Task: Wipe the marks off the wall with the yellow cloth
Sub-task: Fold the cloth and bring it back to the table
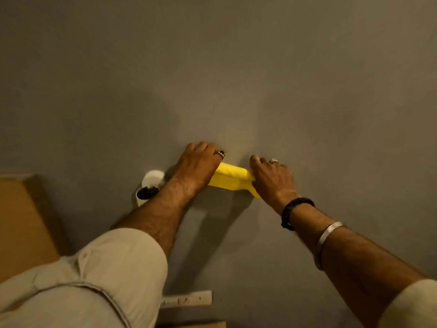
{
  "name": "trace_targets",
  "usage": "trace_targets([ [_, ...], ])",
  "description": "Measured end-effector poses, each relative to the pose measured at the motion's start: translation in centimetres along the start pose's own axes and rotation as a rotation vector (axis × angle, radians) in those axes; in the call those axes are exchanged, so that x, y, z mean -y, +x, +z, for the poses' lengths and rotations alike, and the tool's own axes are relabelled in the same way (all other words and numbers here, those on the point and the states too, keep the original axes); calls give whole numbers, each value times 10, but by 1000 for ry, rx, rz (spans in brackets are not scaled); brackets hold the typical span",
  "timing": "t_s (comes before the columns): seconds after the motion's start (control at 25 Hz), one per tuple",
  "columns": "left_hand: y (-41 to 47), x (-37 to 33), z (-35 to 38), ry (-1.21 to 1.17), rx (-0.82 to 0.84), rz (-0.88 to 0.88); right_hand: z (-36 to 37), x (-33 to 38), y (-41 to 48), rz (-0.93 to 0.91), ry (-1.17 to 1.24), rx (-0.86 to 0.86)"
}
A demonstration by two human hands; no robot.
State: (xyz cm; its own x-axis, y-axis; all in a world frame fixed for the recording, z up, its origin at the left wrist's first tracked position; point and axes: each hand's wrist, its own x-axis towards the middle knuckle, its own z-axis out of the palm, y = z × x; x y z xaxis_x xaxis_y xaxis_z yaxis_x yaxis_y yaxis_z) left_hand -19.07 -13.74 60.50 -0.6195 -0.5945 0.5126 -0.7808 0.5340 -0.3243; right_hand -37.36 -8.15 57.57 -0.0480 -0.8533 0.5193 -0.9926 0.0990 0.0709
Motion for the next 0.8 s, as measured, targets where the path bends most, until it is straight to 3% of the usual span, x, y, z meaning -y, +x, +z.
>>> trace_targets([
  [0.16, -76, -28, 93, -126, 241, -42, 81, 18, -58, -86, 27, 276],
  [0.32, -186, -50, 195, -212, 588, -100, 181, 65, -136, -171, 85, 554],
  [0.44, -248, -56, 232, -274, 694, -107, 228, 89, -189, -158, 175, 693],
  [0.6, -366, -65, 315, -370, 972, -129, 330, 153, -283, -192, 294, 1015],
  [0.72, -430, -70, 371, -365, 1009, -137, 392, 187, -319, -189, 293, 1107],
  [0.8, -449, -68, 400, -303, 919, -110, 429, 205, -321, -195, 277, 1002],
])
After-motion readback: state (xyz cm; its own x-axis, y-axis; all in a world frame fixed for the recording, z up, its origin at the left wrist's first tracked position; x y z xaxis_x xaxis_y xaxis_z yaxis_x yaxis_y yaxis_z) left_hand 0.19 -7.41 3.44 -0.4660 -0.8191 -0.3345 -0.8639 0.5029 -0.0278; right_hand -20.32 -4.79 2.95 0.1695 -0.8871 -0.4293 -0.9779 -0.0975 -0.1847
